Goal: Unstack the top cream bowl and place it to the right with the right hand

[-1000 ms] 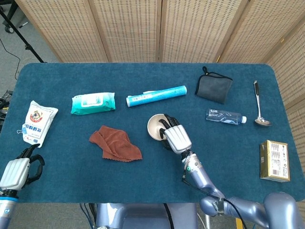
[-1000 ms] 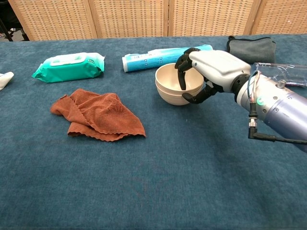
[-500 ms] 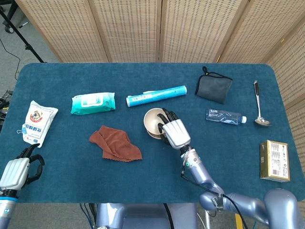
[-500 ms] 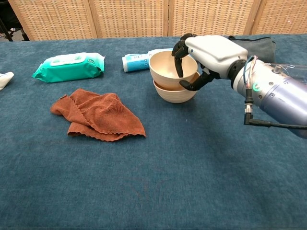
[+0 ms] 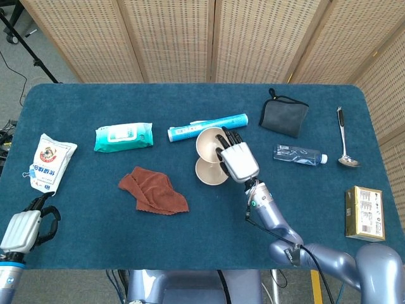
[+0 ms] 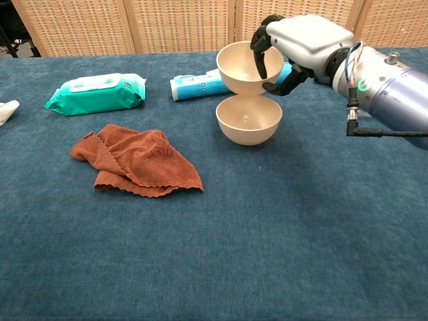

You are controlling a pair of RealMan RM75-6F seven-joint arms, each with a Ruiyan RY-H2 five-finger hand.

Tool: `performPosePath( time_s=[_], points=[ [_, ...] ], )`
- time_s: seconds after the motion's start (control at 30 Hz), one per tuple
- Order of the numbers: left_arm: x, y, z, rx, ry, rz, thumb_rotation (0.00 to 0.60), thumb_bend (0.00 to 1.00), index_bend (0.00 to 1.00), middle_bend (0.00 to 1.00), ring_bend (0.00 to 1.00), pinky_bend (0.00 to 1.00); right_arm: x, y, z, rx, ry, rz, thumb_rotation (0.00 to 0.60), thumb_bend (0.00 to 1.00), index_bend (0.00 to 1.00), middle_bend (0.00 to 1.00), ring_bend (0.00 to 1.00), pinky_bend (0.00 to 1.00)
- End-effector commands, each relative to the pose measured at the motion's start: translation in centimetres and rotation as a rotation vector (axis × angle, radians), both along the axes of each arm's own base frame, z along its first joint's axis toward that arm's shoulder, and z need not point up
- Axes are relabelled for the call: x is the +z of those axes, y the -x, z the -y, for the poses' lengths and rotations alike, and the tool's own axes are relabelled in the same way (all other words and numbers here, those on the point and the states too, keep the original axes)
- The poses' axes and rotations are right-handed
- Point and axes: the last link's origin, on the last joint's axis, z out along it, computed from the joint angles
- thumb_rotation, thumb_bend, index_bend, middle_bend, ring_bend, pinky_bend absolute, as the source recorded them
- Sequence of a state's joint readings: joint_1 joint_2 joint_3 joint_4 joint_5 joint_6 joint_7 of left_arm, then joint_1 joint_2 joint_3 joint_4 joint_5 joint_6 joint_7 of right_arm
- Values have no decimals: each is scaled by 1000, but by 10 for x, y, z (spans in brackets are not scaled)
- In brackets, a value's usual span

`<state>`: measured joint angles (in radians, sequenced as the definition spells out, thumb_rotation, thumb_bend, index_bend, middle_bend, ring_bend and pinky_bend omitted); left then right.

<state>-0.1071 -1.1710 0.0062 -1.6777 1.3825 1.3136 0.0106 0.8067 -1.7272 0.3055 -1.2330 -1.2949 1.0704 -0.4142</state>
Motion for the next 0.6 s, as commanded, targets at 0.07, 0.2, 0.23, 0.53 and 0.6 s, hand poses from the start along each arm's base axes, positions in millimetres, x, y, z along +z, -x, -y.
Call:
performPosePath(
  time_s=[0.07, 0.2, 0.23, 0.53, 0.6],
  points=[
    [-1, 0, 1, -1, 2, 1, 600, 515, 578, 168, 157, 350, 5, 5, 6, -10, 16, -23, 600, 414, 603, 222, 49, 166],
    [-2, -1, 1, -2, 8, 2, 600, 515, 579, 168, 157, 350, 13, 19, 15, -32, 48, -81, 600, 414, 605, 222, 50, 166],
    [-2, -1, 1, -2, 9, 2, 600, 515, 579, 168, 157, 350, 14, 20, 17, -32, 50, -87, 600, 414, 605, 222, 50, 166],
    [-5, 0, 3, 2, 23, 1, 600, 515, 581, 168, 157, 350, 28, 34, 37, -49, 93, -168, 600, 414, 607, 222, 51, 166],
    [-6, 0, 3, 3, 25, 1, 600, 515, 582, 168, 157, 350, 31, 37, 39, -56, 98, -175, 600, 414, 607, 222, 51, 166]
  ],
)
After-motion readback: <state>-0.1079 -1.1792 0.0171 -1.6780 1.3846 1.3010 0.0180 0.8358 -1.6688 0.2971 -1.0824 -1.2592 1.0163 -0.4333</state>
